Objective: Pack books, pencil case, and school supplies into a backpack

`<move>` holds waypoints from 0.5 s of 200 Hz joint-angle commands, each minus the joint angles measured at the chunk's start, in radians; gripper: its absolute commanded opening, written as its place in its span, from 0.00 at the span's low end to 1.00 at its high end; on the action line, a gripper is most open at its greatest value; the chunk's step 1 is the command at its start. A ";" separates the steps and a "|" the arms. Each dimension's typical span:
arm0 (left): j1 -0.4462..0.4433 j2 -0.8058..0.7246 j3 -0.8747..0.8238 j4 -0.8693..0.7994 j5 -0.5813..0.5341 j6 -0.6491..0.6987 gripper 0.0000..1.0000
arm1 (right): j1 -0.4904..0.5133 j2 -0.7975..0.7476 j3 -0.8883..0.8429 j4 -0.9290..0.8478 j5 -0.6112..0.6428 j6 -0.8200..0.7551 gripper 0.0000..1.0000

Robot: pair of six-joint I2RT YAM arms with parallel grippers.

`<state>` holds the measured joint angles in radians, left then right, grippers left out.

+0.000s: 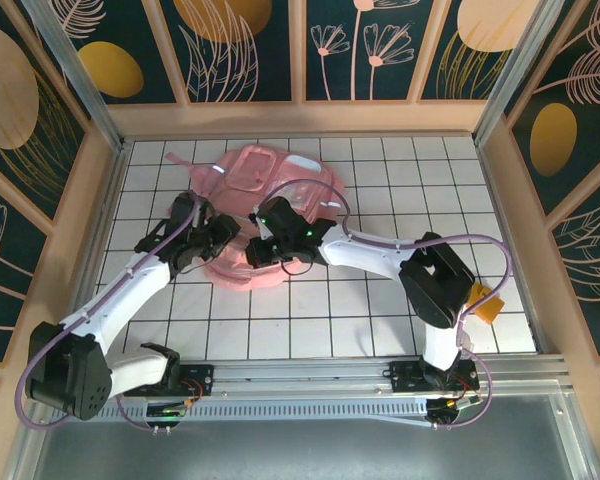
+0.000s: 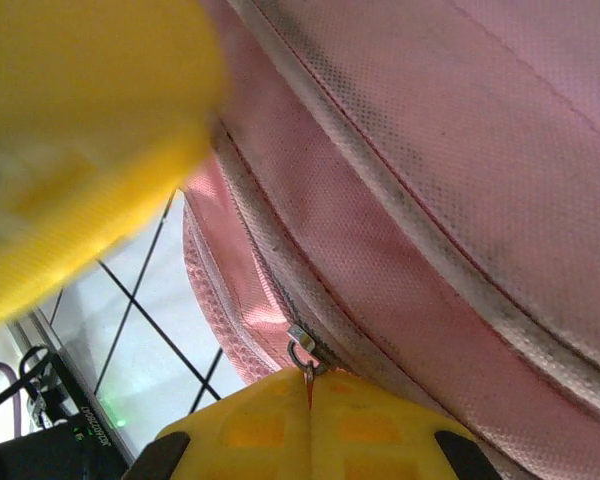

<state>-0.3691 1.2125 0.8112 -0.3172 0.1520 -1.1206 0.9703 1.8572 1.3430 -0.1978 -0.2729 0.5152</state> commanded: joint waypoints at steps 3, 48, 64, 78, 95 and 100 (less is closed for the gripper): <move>-0.017 0.034 -0.023 0.023 0.011 -0.259 0.39 | 0.024 0.003 0.053 0.031 -0.046 0.009 0.00; -0.032 0.058 -0.026 0.022 -0.007 -0.268 0.30 | 0.028 -0.001 0.059 0.013 -0.036 0.004 0.00; -0.033 0.043 -0.041 -0.016 -0.016 -0.268 0.30 | 0.023 -0.001 0.061 0.008 -0.029 -0.001 0.00; -0.033 0.011 -0.057 -0.060 -0.038 -0.269 0.33 | 0.014 -0.003 0.061 0.008 -0.029 -0.003 0.00; -0.034 -0.027 -0.064 -0.114 -0.073 -0.256 0.34 | 0.008 -0.001 0.064 0.010 -0.031 -0.005 0.00; -0.035 -0.034 -0.068 -0.128 -0.077 -0.255 0.34 | 0.008 -0.001 0.066 0.011 -0.034 -0.006 0.00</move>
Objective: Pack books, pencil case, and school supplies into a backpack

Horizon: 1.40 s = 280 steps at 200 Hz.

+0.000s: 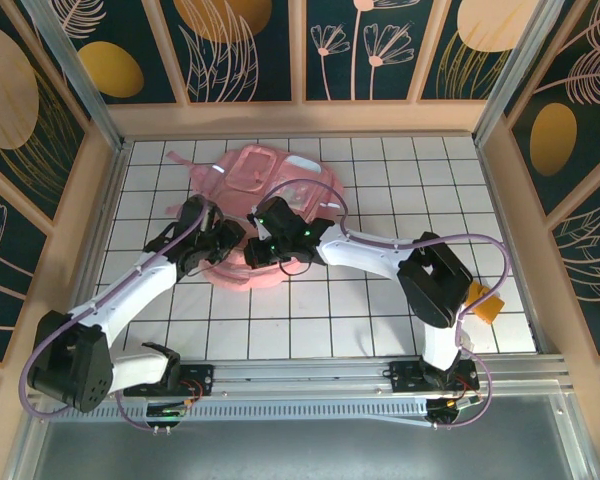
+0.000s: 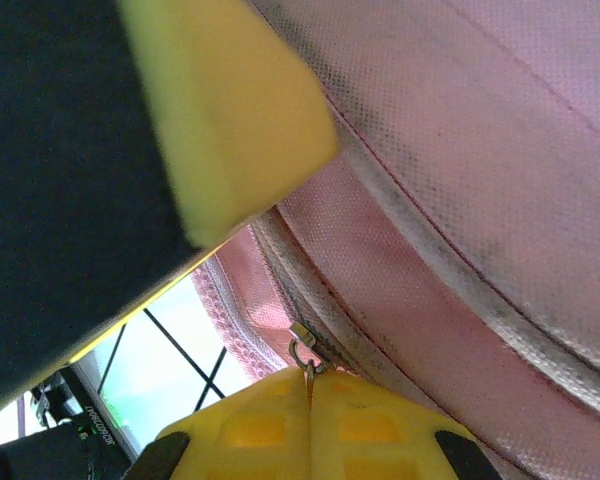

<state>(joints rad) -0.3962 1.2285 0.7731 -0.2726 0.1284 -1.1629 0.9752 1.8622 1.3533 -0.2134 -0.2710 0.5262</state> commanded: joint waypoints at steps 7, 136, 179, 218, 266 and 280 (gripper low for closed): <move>-0.007 -0.059 -0.033 -0.189 -0.063 -0.211 0.35 | 0.003 -0.003 0.061 0.026 -0.041 -0.018 0.00; -0.029 -0.080 -0.028 -0.275 -0.156 -0.256 0.36 | 0.008 0.024 0.094 0.012 -0.055 -0.033 0.00; -0.030 0.011 -0.061 -0.167 -0.094 -0.278 0.37 | 0.018 0.038 0.119 0.018 -0.077 -0.051 0.00; -0.029 0.070 -0.061 -0.151 -0.148 -0.274 0.30 | 0.023 0.021 0.113 0.023 -0.060 -0.058 0.00; 0.027 0.105 -0.012 -0.123 -0.210 -0.203 0.00 | 0.025 -0.007 0.087 -0.097 0.067 -0.087 0.00; 0.074 0.094 0.028 -0.158 -0.232 -0.146 0.00 | 0.016 -0.005 0.082 -0.186 0.149 -0.078 0.00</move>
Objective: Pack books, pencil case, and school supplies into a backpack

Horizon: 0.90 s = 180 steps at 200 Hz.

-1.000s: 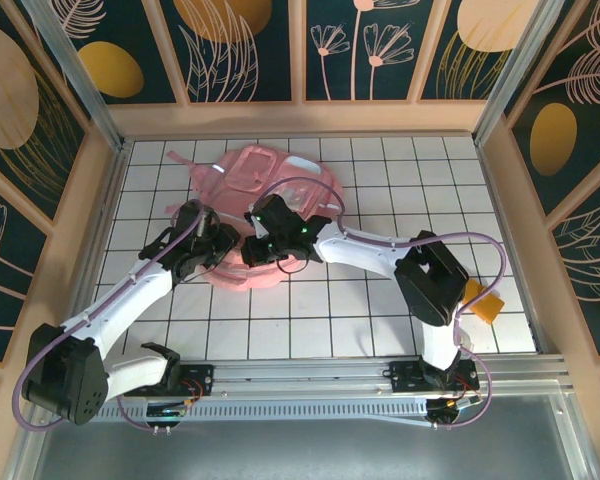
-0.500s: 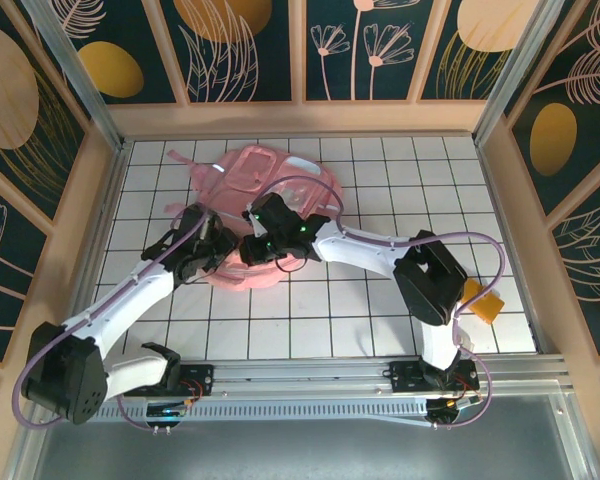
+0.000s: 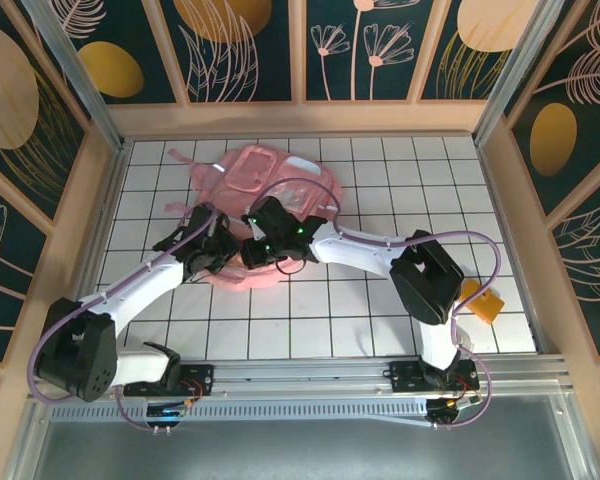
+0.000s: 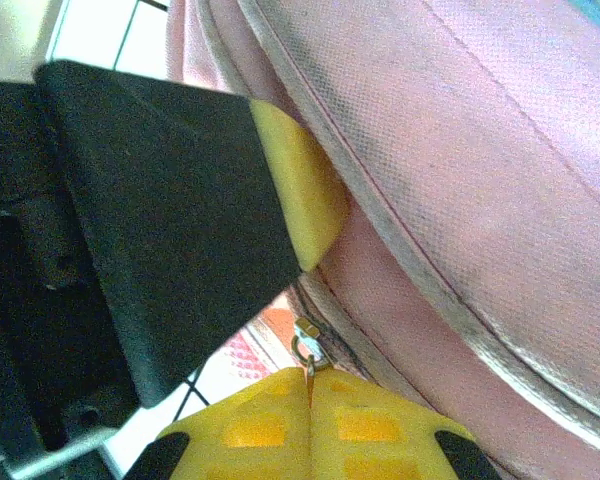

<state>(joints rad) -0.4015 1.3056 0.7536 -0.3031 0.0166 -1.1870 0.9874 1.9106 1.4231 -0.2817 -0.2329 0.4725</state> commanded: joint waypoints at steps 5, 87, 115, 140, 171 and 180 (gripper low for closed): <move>0.096 0.010 0.064 -0.148 -0.132 -0.099 0.00 | -0.004 -0.051 0.007 -0.154 0.150 -0.005 0.00; 0.312 -0.069 0.105 -0.253 -0.066 0.171 0.00 | -0.228 -0.157 -0.222 -0.081 0.226 0.056 0.00; 0.388 -0.012 0.156 -0.248 0.027 0.328 0.00 | -0.235 -0.156 -0.195 -0.051 0.239 -0.054 0.00; 0.392 0.010 0.213 -0.299 0.025 0.445 0.00 | -0.270 -0.131 -0.190 -0.056 0.352 -0.103 0.00; 0.392 0.035 0.185 -0.291 0.118 0.445 0.00 | -0.368 -0.067 -0.165 -0.008 0.357 -0.120 0.00; 0.392 0.031 0.163 -0.275 0.139 0.434 0.00 | -0.388 -0.049 -0.150 -0.008 0.368 -0.109 0.00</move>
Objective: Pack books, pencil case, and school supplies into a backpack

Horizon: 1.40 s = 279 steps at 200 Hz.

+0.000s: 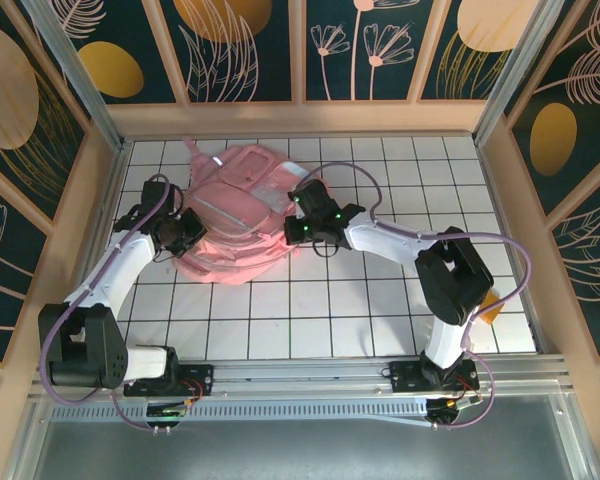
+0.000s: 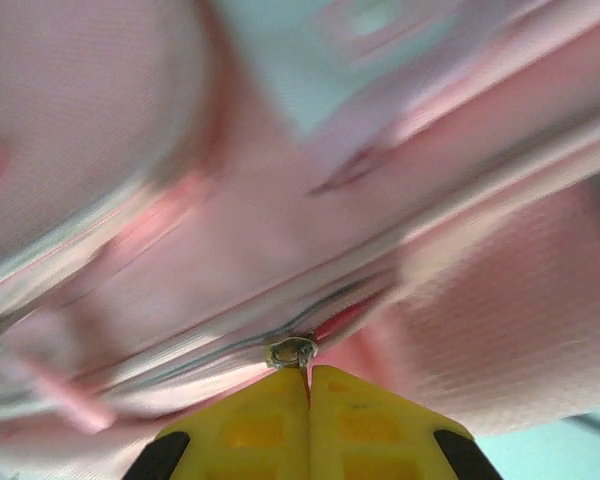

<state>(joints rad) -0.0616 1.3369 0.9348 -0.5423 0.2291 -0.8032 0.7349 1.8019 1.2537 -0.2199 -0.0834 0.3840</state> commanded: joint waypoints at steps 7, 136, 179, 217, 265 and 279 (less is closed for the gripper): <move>0.052 -0.002 -0.034 -0.025 -0.065 0.046 0.00 | -0.150 0.074 0.035 -0.077 0.223 -0.013 0.00; -0.164 -0.052 -0.147 0.139 0.218 -0.112 0.06 | -0.264 -0.144 -0.051 -0.100 -0.179 -0.313 0.28; -0.169 -0.089 0.013 0.016 0.216 0.085 0.34 | -0.240 -0.169 -0.044 -0.110 -0.337 -0.456 0.34; -0.170 -0.075 0.206 -0.110 0.234 0.466 0.44 | -0.199 -0.238 -0.158 -0.053 -0.617 -0.998 0.44; -0.203 -0.071 0.250 -0.118 0.353 1.160 0.40 | -0.180 -0.157 -0.145 -0.043 -0.666 -1.242 0.48; -0.203 -0.096 0.211 -0.092 0.329 1.377 0.49 | -0.152 -0.120 -0.136 -0.063 -0.643 -1.282 0.48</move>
<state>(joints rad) -0.2642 1.2743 1.1820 -0.6178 0.5426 0.0647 0.5476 1.6180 1.0878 -0.2722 -0.6868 -0.7216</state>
